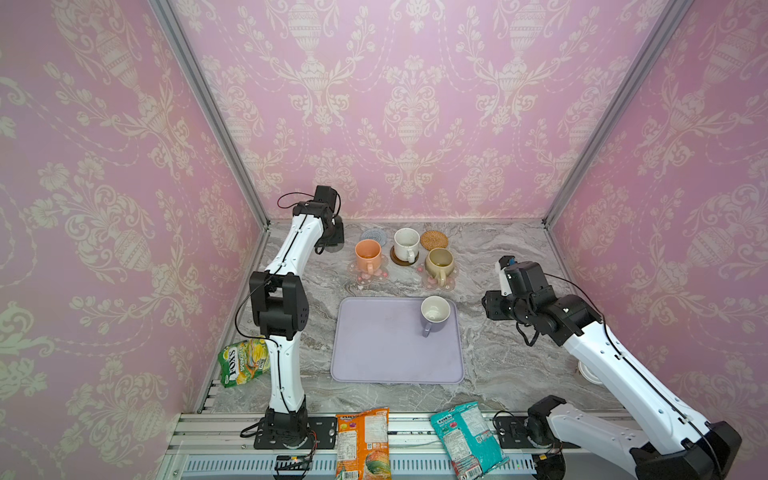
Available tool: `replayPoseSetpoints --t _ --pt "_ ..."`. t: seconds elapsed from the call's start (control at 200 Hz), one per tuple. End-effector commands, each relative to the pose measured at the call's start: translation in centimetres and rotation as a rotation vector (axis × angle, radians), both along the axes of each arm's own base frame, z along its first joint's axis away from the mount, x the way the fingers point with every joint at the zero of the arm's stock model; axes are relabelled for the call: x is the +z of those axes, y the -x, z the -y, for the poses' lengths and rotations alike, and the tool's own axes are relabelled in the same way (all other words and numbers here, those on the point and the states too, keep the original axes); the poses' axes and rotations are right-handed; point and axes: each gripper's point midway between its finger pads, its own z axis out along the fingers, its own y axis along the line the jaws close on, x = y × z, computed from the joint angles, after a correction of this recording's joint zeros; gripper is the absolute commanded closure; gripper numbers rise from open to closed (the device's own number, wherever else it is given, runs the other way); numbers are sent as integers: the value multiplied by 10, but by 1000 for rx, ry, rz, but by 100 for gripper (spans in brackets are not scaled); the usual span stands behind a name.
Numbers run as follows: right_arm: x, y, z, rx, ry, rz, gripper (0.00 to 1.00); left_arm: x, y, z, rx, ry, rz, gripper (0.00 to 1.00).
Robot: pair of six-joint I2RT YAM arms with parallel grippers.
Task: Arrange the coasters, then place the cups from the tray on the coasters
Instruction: 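Carry the grey mug with the left gripper toward the woven wicker coaster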
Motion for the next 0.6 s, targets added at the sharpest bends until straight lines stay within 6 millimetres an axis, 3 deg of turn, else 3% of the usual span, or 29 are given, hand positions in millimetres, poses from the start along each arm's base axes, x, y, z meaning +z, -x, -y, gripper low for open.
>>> replayPoseSetpoints --t 0.0,0.19,0.215,0.405,0.595 --pt "13 -14 1 -55 -14 22 48 23 -28 6 -40 14 88 100" --pt "7 -34 -8 -59 -1 -16 48 21 -56 19 -64 58 113 100" --pt "19 -41 -11 -57 -14 10 48 21 -59 21 -68 61 118 100" --pt "11 -57 -18 -45 -1 0 49 16 -77 39 -108 103 166 100" --pt "1 -70 -20 -8 60 -21 49 14 -89 75 -169 102 219 100"
